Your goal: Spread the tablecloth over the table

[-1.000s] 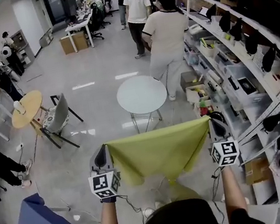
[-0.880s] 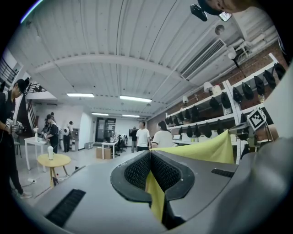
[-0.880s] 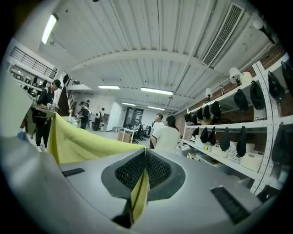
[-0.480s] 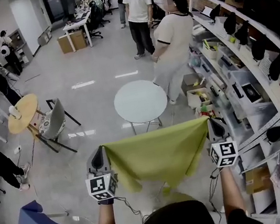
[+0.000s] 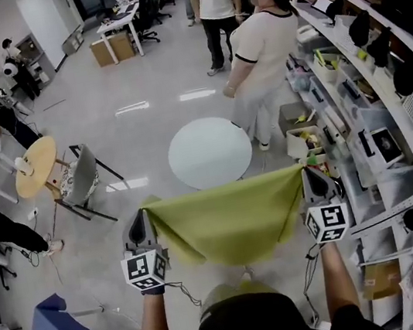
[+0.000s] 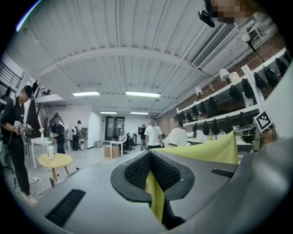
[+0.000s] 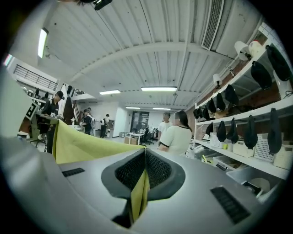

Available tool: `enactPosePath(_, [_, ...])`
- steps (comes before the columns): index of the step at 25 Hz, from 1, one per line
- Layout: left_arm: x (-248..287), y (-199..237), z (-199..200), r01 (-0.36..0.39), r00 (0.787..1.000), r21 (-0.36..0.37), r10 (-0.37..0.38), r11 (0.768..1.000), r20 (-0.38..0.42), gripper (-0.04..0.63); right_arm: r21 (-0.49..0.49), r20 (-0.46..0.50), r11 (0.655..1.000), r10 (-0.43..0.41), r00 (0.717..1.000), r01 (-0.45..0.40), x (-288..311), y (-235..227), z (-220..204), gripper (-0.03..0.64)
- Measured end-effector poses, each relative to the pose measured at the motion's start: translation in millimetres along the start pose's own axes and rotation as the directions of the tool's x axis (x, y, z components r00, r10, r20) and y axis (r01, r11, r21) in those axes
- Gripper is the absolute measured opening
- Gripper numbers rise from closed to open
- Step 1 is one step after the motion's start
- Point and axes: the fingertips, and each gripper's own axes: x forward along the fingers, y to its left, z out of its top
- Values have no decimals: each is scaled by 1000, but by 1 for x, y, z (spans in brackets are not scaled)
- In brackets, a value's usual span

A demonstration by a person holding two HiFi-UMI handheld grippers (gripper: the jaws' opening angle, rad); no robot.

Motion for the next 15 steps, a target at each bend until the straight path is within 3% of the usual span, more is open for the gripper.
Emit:
enactPosePath(9, [69, 8, 23, -20, 999, 28, 19, 999, 33, 17, 2, 26, 1000, 21, 999, -21, 79, -26, 12, 3])
enactPosePath(15, [140, 27, 17, -7, 999, 14, 6, 1000, 38, 18, -13, 16, 1000, 8, 1000, -8, 145, -35, 12, 3])
